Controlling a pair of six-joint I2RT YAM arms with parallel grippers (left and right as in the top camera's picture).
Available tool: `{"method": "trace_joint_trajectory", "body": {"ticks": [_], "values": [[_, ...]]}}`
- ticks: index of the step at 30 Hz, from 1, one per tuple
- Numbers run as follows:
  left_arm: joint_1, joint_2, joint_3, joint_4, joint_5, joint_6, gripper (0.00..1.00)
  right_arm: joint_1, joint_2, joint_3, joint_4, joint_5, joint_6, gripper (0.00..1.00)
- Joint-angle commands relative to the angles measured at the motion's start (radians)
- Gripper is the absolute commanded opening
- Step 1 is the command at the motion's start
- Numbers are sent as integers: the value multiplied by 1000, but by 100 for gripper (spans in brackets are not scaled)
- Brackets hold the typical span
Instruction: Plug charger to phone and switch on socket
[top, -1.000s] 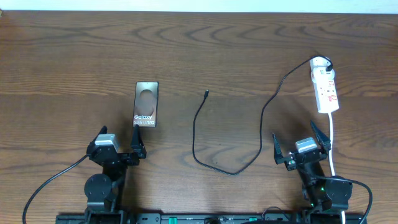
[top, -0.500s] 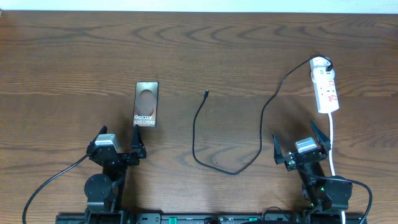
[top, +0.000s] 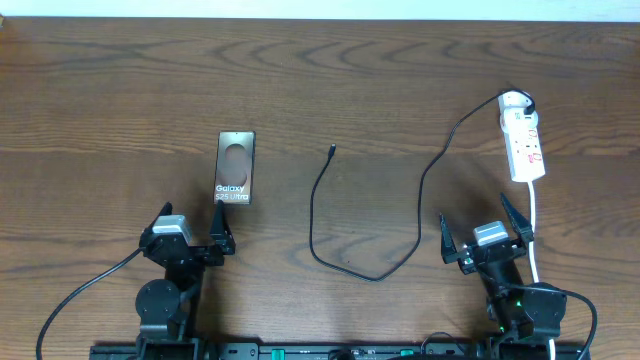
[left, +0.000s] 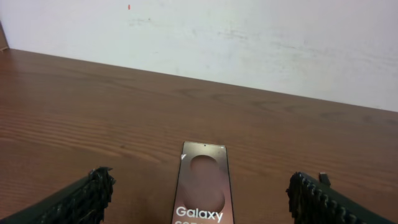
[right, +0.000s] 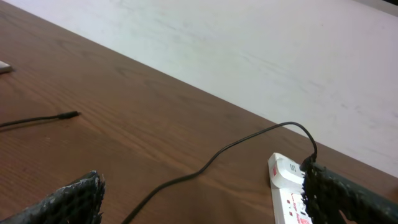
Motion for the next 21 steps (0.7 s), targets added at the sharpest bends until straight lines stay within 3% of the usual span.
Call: {"method": "trace_joint_trajectory", "body": {"ticks": [1, 13, 21], "values": [[-2, -1, -11, -42, -5, 13, 92, 6, -8, -4, 0, -4, -12, 99], [-2, 9, 0, -42, 3, 14, 92, 6, -8, -4, 40, -17, 69, 99], [-2, 149, 86, -42, 6, 21, 92, 6, -8, 18, 36, -36, 111, 99]]}}
